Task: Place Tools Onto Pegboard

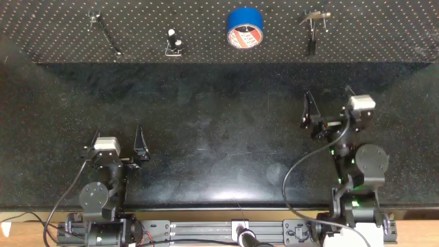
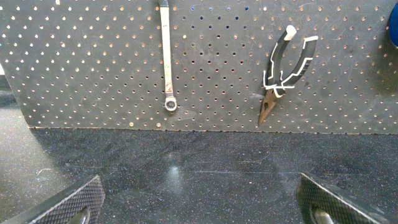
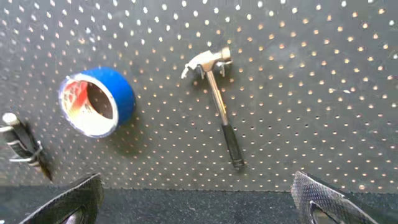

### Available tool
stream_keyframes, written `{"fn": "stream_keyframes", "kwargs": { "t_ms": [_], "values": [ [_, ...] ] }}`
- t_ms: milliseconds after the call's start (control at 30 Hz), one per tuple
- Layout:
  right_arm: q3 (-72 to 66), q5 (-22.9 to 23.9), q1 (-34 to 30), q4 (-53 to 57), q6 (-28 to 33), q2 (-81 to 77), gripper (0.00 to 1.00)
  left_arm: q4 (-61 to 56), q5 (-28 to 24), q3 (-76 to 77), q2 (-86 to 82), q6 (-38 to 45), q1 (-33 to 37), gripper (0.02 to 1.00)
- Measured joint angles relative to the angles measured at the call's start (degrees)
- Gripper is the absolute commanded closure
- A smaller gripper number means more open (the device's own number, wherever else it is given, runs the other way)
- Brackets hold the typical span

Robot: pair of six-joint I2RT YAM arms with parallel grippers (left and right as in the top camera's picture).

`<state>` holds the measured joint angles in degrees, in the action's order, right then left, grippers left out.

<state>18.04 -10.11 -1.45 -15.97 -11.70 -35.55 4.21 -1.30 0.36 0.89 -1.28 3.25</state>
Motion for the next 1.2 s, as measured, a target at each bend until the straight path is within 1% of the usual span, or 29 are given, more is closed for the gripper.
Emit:
{"fn": "stream_keyframes", "kwargs": {
  "t_ms": [200,367,467,633,667,800,1033,1200],
  "values": [
    [-1.6,3.7,1.4,-0.4,-1.8,5.4,0.001,0.0,0.0,0.0,0.0,0.0,0.0,0.025],
    [-3.0,5.3,1.4,-1.0,-2.3,7.5,0.001,0.0,0.0,0.0,0.0,0.0,0.0,0.025],
    [-6.0,5.6,1.4,-1.8,-2.6,9.4,0.001,0.0,0.0,0.0,0.0,0.0,0.0,0.025],
    [-15.2,5.7,1.4,-9.5,-2.6,15.3,0.001,0.0,0.0,0.0,0.0,0.0,0.0,0.025],
    [-16.3,5.7,1.4,-9.4,-2.6,16.5,0.001,0.0,0.0,0.0,0.0,0.0,0.0,0.023],
    [-17.5,6.0,1.4,-7.4,-2.6,19.2,0.001,0.0,0.0,0.0,0.0,0.0,0.0,0.025],
    [-17.7,7.9,1.5,7.0,-2.6,26.8,0.001,0.0,0.0,0.0,0.0,0.0,0.0,0.025],
    [-17.7,8.5,1.5,15.5,-0.8,31.1,0.001,0.0,0.0,0.0,0.0,0.0,0.0,0.025]
  ]
}}
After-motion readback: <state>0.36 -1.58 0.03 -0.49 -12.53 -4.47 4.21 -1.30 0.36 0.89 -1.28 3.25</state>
